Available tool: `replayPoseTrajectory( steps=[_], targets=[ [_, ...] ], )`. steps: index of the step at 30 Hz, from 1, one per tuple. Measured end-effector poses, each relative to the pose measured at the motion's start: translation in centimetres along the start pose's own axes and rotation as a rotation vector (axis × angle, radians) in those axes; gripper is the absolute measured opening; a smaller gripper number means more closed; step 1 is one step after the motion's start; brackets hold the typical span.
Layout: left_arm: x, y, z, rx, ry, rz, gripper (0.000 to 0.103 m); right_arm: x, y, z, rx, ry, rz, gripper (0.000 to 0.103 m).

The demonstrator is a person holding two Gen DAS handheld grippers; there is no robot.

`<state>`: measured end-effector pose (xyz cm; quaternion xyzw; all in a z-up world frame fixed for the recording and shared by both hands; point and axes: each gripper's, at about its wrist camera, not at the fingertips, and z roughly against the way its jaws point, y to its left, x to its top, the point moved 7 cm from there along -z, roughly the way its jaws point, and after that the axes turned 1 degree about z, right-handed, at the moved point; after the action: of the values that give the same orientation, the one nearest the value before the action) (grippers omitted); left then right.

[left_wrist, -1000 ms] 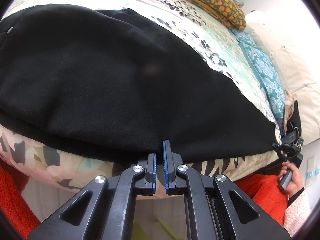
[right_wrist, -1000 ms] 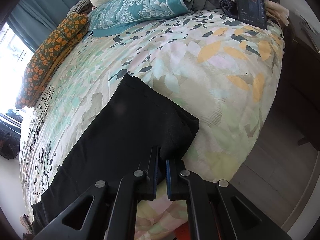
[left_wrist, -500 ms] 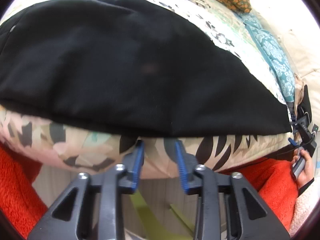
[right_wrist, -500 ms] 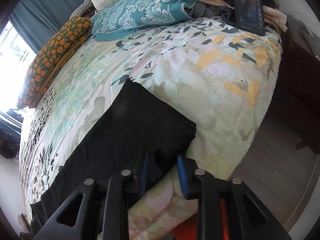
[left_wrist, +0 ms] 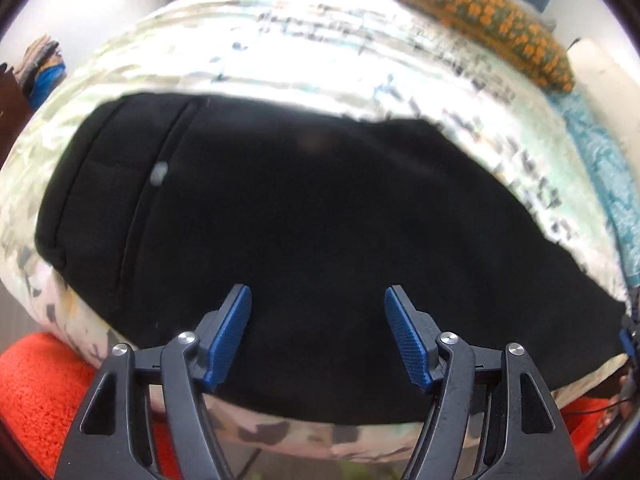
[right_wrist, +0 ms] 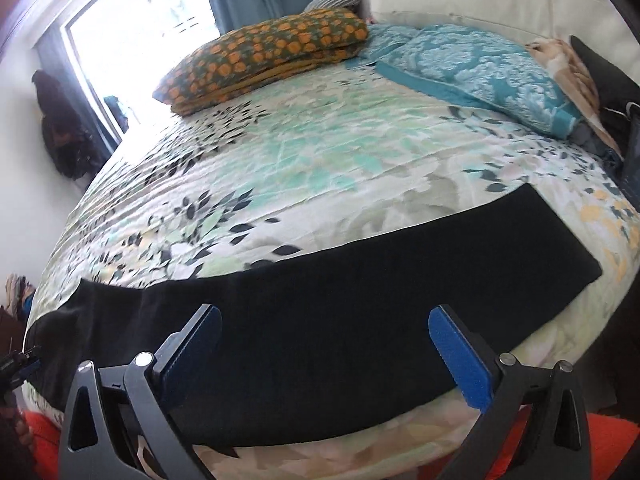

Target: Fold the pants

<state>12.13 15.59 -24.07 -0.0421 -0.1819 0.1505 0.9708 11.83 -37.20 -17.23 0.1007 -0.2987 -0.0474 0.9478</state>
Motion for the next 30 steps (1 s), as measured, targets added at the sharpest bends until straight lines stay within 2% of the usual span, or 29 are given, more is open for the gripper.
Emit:
replayPoseTrajectory(
  steps=[1,2,3,4,5,6,8,10,14,17,18,19,20,21,22,23,25,27,30],
  targets=[
    [-1.0,0.2,-0.2,0.007,0.001,-0.043,0.07,-1.0,1.9,-1.4,0.023,0.04,0.057,0.103],
    [-1.9,0.3,0.4,0.069,-0.017,-0.102,0.073,-2.3,3.4,-2.7,0.024,0.085,0.113,0.103],
    [-2.8,0.4,0.9,0.105,-0.001,-0.125,0.073,-4.0,4.3,-4.0,0.012,0.137,0.164,0.103],
    [-3.7,0.5,1.4,0.101,0.015,-0.116,0.073,-5.8,4.7,-5.1,-0.008,0.197,0.206,0.103],
    [-4.5,0.8,1.7,0.084,0.04,-0.089,0.073,-7.2,4.7,-5.6,-0.035,0.215,0.239,0.103],
    [-5.3,1.1,1.7,0.045,0.071,-0.052,0.073,-7.5,4.7,-5.2,-0.037,0.163,0.255,0.103],
    [-5.7,1.6,2.0,-0.003,0.083,0.009,0.07,-7.8,4.4,-5.0,-0.037,0.17,0.247,0.103],
    [-3.9,0.9,3.2,-0.052,0.011,0.017,0.07,-7.8,4.3,-4.9,-0.038,0.173,0.252,0.103],
    [3.6,-1.7,4.6,-0.1,-0.141,-0.047,0.072,-7.9,4.1,-4.8,-0.049,0.141,0.257,0.103],
    [9.1,-2.6,3.0,-0.024,-0.221,-0.108,0.072,-7.7,4.1,-4.7,-0.044,0.131,0.261,0.103],
    [10.2,-2.4,1.9,0.034,-0.231,-0.128,0.072,-7.7,4.2,-4.7,-0.042,0.126,0.264,0.103],
    [11.1,-1.1,0.3,0.13,-0.203,-0.146,0.072,-7.6,4.3,-4.8,-0.041,0.121,0.267,0.103],
    [11.2,0.3,-1.7,0.241,-0.137,-0.157,0.073,-7.6,4.3,-4.7,-0.04,0.116,0.27,0.103],
    [10.6,1.6,-3.3,0.258,-0.078,-0.154,0.075,-7.6,4.3,-4.7,-0.038,0.114,0.272,0.103],
    [9.9,2.4,-3.7,0.248,-0.083,-0.149,0.075,-7.6,4.4,-4.7,-0.036,0.113,0.275,0.103],
    [9.5,2.4,-3.0,0.259,-0.135,-0.172,0.075,-7.6,4.5,-4.7,-0.034,0.112,0.276,0.103],
    [8.5,2.3,-2.1,0.314,-0.163,-0.22,0.075,-7.6,4.5,-4.7,-0.031,0.11,0.278,0.103],
    [8.6,2.2,-0.7,0.284,-0.179,-0.195,0.074,-7.6,4.5,-4.8,-0.032,0.106,0.28,0.103],
    [9.4,-0.8,1.5,0.143,-0.233,-0.149,0.074,-7.5,4.6,-5.0,-0.037,0.104,0.281,0.103]
  ],
)
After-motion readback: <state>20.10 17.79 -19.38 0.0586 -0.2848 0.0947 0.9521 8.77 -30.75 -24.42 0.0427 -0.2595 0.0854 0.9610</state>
